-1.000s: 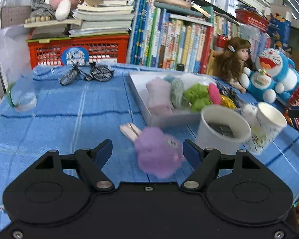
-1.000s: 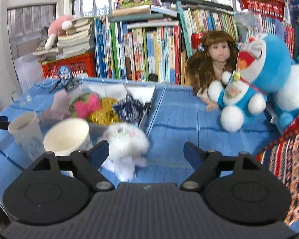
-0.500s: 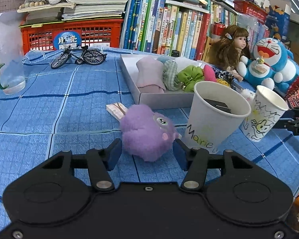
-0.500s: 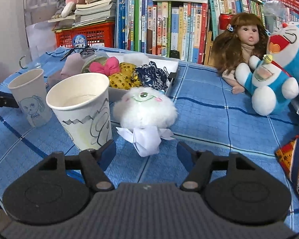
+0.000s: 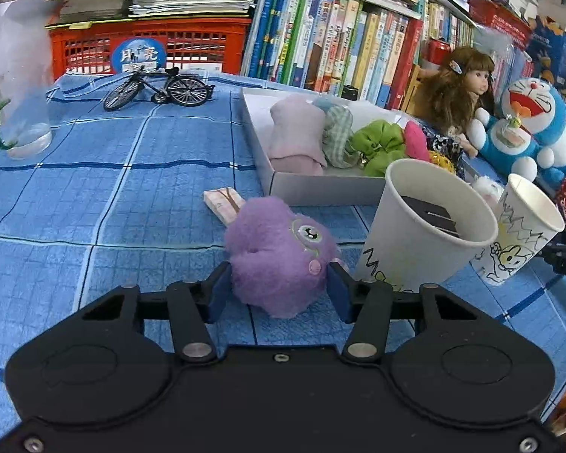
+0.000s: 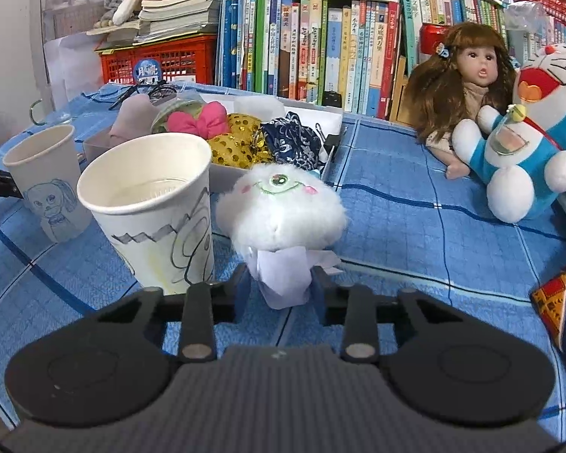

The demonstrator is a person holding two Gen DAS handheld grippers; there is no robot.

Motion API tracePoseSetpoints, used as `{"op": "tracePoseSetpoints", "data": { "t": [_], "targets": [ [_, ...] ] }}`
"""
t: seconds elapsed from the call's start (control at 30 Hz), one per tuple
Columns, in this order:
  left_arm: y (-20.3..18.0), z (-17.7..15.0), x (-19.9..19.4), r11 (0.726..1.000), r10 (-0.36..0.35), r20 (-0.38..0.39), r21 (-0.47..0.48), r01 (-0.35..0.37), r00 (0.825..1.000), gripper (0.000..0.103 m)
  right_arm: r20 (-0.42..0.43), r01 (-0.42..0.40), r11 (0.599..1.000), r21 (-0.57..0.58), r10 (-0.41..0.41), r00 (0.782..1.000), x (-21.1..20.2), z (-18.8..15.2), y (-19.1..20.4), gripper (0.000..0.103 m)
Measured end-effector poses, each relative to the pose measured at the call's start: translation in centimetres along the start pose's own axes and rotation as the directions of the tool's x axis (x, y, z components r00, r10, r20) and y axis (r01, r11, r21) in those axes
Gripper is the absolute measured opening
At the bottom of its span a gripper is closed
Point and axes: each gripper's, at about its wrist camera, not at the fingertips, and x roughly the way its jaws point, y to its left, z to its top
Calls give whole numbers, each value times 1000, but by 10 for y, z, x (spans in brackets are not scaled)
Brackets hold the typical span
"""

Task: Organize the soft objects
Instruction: 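Grasp the purple plush toy with the left gripper while the right gripper grasps the white fluffy toy, then carry the purple plush with the left gripper into the tray while the right gripper carries the white toy there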

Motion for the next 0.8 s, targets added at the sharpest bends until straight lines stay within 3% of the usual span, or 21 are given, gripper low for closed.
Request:
{"op": "tracePoseSetpoints", "data": {
  "t": [0.4,0.47,0.53,0.63,0.7,0.8],
  "targets": [
    [-1,-22,-36,999,13,8,39,-13,1000,55,38,5,1000,-28,-4,999,-30,-2,8,38],
    [-2,-24,-34,999,34,16,42,-34,999,68,44,8,1000,-20,-7,999,-32,-2,8,38],
    [-5,-24,-30,997,57,24,41,-58,998,72,48,12,1000,-12,-11,999,-33,0,8,38],
    [-7,-24,-24,998,44,27,41,-45,999,68,50,15,1000,-14,-15,999,-35,1,9,38],
    [-7,-24,-21,999,16,16,43,-16,1000,52,53,27,1000,-14,-27,998,-36,3,10,38],
    [-9,-20,-21,999,19,15,32,-20,1000,52,54,36,999,-4,-36,998,-39,9,10,38]
  ]
}}
